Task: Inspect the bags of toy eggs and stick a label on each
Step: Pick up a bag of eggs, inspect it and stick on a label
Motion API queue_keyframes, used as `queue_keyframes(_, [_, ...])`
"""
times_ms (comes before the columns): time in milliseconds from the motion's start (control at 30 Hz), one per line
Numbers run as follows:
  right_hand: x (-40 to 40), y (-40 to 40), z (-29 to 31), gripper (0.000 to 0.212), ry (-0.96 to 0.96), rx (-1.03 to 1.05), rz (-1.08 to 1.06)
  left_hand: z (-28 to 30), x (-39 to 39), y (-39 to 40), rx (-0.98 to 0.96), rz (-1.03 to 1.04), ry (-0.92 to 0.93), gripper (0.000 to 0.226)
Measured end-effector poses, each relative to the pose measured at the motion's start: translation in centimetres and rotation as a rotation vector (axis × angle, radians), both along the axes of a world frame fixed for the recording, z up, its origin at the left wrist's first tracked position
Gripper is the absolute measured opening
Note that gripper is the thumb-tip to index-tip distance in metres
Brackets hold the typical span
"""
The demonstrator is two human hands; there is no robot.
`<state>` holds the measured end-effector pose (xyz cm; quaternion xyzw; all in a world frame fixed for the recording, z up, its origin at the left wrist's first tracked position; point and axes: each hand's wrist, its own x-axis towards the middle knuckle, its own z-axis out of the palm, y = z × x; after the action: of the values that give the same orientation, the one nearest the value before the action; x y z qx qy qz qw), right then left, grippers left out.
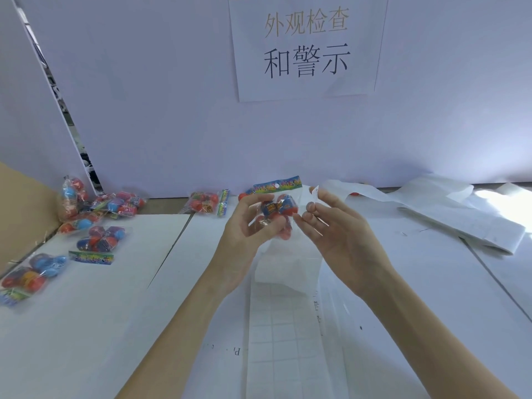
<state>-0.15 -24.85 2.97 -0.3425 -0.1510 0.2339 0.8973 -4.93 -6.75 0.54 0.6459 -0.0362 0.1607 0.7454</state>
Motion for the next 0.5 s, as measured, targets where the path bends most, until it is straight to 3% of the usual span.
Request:
queue_keyframes(200, [-0.3,-0.1,0.0,0.036,0.009,-0.006,0.063,-0.7,-0.5,-0.7,0.244,-0.082,0.031,0.082])
queue_keyframes(267, [-0.5,-0.1,0.0,0.033,-0.015,-0.012,0.097,-0.9,-0.4,-1.2,0.301,-0.064,0.064,0.075])
queue_keyframes(467, [-0.2,-0.1,0.0,0.026,-0.083,-0.029,0.072,-0.9,-0.2,-0.7,0.349,0.023,0.048,0.023])
queue_keyframes(500, [-0.1,-0.2,0.0,0.019,-0.089,-0.037,0.057,-1.1,-0.1,-0.6,0.340,0.057,0.073,0.027])
